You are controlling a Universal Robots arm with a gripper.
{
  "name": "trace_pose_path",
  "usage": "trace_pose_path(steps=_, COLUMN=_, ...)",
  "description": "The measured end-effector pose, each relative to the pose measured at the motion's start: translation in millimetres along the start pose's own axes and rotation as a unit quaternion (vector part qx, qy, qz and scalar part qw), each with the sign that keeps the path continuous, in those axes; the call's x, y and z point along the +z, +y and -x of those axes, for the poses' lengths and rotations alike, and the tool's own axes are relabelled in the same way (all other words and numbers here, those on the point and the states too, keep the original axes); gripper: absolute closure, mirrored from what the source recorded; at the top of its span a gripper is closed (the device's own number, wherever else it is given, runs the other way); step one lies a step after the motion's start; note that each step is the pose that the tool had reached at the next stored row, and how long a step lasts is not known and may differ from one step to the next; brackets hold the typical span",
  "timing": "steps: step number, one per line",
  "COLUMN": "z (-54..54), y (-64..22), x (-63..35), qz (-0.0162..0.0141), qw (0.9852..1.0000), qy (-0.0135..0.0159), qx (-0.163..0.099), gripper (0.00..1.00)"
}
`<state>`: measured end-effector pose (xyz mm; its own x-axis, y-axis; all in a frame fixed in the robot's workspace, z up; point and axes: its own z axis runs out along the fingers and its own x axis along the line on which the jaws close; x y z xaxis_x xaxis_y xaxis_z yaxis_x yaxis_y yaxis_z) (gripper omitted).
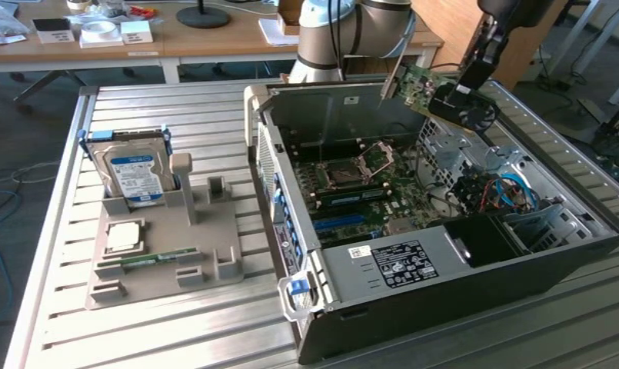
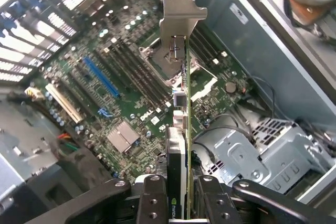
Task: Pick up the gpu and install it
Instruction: 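Insert the gpu into the slot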
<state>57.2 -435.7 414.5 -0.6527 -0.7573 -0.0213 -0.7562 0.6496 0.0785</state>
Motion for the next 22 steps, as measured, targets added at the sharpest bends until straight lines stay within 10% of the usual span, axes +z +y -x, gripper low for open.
trace_pose_path(steps=9, z=0.4, y=0.3, x=1.3, qz=0.0014, qw=0.9979, qy=0.0051, qx=-0.064, gripper=0.73)
trace_pose_path(steps=22, z=1.9, y=1.5, x=2.9, qz=0.0028, qw=0.9905, qy=0.0109, qx=-0.137, gripper=0.73)
